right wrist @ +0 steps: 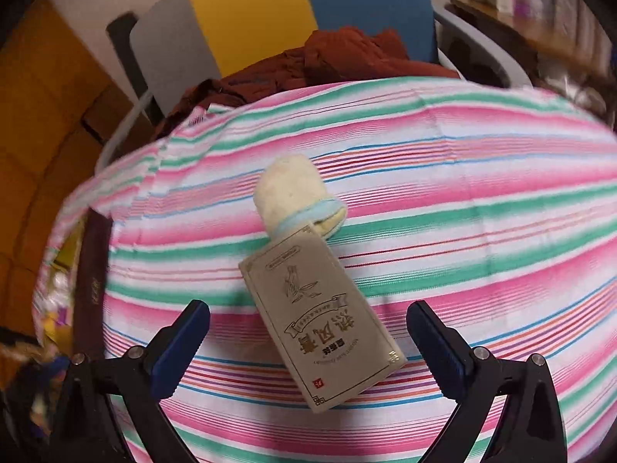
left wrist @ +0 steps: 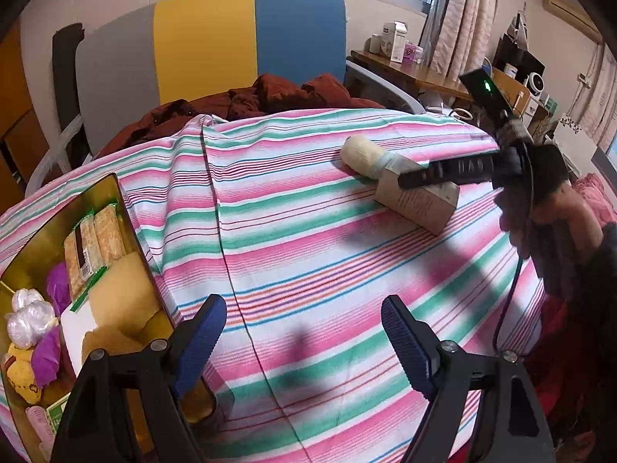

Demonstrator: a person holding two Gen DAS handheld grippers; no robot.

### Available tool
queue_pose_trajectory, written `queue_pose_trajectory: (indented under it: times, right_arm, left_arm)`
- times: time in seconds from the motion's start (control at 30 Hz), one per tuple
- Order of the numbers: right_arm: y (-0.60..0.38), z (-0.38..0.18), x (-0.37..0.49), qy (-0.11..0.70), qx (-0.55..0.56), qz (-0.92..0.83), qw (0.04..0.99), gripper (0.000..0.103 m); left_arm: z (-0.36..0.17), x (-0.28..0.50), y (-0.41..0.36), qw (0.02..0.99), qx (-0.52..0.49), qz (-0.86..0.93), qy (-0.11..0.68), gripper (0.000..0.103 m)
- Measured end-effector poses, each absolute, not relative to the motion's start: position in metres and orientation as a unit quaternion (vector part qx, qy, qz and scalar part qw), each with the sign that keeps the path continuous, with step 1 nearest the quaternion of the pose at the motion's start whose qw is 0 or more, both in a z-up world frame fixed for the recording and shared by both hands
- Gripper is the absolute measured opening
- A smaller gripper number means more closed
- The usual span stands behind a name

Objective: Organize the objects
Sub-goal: 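Grasp the cream box with the right tool and lift it, then grasp the rolled beige towel with the left tool while the right tool holds the cream box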

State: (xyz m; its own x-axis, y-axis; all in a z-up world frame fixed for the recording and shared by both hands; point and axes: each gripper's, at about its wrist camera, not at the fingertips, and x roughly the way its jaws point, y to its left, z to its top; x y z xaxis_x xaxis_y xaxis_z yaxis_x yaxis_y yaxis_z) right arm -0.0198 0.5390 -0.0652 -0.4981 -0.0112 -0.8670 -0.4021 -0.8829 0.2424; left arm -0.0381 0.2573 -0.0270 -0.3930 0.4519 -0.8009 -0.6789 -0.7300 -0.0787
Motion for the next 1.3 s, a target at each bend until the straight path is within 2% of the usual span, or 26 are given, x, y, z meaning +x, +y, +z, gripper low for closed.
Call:
queue_pose_trajectory:
  times: [0.1, 0.13, 0.17, 0.23, 0.47, 0.67, 0.93, 1.0, 1.17, 1.3]
  right_arm:
    - [0.537, -0.067, -0.019, 0.182, -0.501, 0.837, 0.121, 0.094]
    - [0.536, -0.070, -0.020, 0.175, -0.507, 0.835, 0.124, 0.086]
    - [0.536, -0.073, -0.020, 0.166, -0.517, 0.830, 0.129, 0.070]
    - [0.536, -0.076, -0.019, 0.159, -0.528, 0.824, 0.131, 0.053]
    - [0.543, -0.066, 0.003, 0.175, -0.522, 0.821, 0.154, 0.052]
    - [0.562, -0.067, 0.017, 0.173, -0.520, 0.805, 0.227, 0.052]
    - [0.570, -0.071, 0.020, 0.186, -0.526, 0.798, 0.229, 0.052]
    - [0.572, -0.072, 0.023, 0.193, -0.527, 0.794, 0.233, 0.055]
    - [0.577, -0.073, 0.024, 0.203, -0.526, 0.791, 0.239, 0.072]
    - [0.581, -0.073, 0.025, 0.213, -0.524, 0.788, 0.245, 0.078]
  left_arm:
    - [-0.026, -0.045, 0.262, 0.342, -0.433, 0.824, 0.126, 0.084]
    - [-0.025, -0.047, 0.264, 0.343, -0.434, 0.824, 0.123, 0.084]
    - [-0.024, -0.050, 0.266, 0.344, -0.436, 0.823, 0.118, 0.084]
    - [-0.023, -0.056, 0.271, 0.344, -0.438, 0.823, 0.112, 0.084]
    - [-0.025, -0.081, 0.297, 0.351, -0.454, 0.814, 0.090, 0.084]
    - [-0.031, -0.102, 0.332, 0.360, -0.479, 0.797, 0.075, 0.083]
    - [-0.055, -0.140, 0.390, 0.360, -0.536, 0.763, 0.032, 0.083]
    - [-0.060, -0.149, 0.402, 0.354, -0.547, 0.759, 0.022, 0.083]
    - [-0.067, -0.165, 0.431, 0.341, -0.550, 0.762, 0.026, 0.083]
    - [-0.071, -0.178, 0.449, 0.335, -0.557, 0.760, 0.006, 0.083]
